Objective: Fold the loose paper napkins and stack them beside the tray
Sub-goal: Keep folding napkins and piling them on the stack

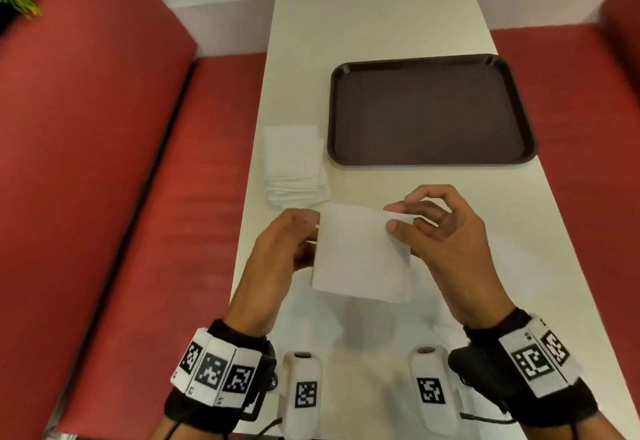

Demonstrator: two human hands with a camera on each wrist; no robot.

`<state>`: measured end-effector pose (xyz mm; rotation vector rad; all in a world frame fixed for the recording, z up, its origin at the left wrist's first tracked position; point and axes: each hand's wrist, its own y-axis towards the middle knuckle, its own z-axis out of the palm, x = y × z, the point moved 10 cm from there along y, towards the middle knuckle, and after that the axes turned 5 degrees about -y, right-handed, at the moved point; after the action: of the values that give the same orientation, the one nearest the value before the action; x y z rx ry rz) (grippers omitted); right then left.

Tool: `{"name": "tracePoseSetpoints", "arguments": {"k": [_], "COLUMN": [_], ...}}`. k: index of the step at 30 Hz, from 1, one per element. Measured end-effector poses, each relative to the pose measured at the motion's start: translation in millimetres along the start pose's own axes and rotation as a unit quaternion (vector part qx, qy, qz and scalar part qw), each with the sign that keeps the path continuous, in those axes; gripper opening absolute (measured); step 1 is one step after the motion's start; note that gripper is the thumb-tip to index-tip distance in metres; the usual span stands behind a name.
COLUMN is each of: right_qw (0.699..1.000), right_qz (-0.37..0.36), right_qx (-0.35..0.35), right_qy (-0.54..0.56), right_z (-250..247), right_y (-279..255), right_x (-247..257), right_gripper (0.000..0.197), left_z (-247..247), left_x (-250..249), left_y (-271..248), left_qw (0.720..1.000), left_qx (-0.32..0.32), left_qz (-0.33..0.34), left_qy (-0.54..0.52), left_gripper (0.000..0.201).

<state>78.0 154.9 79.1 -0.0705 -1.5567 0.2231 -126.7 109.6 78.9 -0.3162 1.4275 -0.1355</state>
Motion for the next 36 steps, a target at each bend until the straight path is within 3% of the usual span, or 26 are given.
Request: {"name": "tracePoseSetpoints", "arguments": {"k": [3,6,9,10,13,16,18,21,23,26,29,32,36], "right_qw": [1.0,0.999,0.985,0.964,0.859,0.795,0.788,0.794,0.791,0.797,0.845,0.922,0.976], "right_qz": [-0.008,0.015,0.057,0.058,0.042,0.013,0.002,0.0,-0.014,-0.023,0.015,0.092,0.111], "right_qx": [-0.014,-0.033,0.015,0.056,0.184,0.185,0.158,0.155,0.162,0.173,0.184,0.177,0.088], "right_qy": [-0.002,-0.008,-0.162,-0.252,-0.476,-0.577,-0.596,-0.588,-0.59,-0.579,-0.502,-0.332,-0.166], "right_z": [21.0,38.7,64.8,76.8,112.4,126.3,130.5,137.2,140.6,140.1,128.8,106.7,63.7], "right_y": [13.3,26.5,29.5,26.2,4.6,-7.7,-8.8,-12.1,-15.0,-18.5,-16.9,-11.7,-5.2], "right_x": [-4.3,-22.0,-63.3,-81.7,-136.0,-155.1,-156.0,-159.9,-161.2,-161.6,-156.4,-141.8,-109.0], "right_gripper": [0.031,0.024,0.019,0.025,0.054,0.066,0.066,0.057,0.048,0.036,0.013,0.009,0.014], "left_z": [-25.8,-61.6,-88.3,-92.9,-104.2,-117.3,-120.3,-123.1,-126.1,-123.8,-112.0,-101.9,-75.2], "left_x": [-1.0,-12.1,-22.7,-23.6,-22.4,-22.8,-28.9,-33.3,-34.9,-21.6,18.4,70.4,106.8], "left_y": [18.2,50.3,95.6,111.6,155.1,180.8,184.3,172.5,154.8,120.1,91.0,66.4,29.5], "left_qw": [0.994,0.992,0.992,0.991,0.99,0.972,0.934,0.876,0.855,0.876,0.909,0.943,0.969], "left_qx": [-0.002,-0.038,-0.059,-0.059,-0.066,-0.105,-0.135,-0.176,-0.202,-0.193,-0.111,-0.023,0.039], "left_qz": [0.007,0.035,0.039,0.036,0.03,0.048,0.077,0.087,0.1,0.132,0.114,0.006,-0.118], "left_qy": [0.106,0.115,0.108,0.111,0.119,0.206,0.32,0.44,0.467,0.422,0.384,0.333,0.215], "left_gripper": [0.013,0.009,0.012,0.014,0.019,0.021,0.024,0.039,0.041,0.028,0.018,0.023,0.051]}}
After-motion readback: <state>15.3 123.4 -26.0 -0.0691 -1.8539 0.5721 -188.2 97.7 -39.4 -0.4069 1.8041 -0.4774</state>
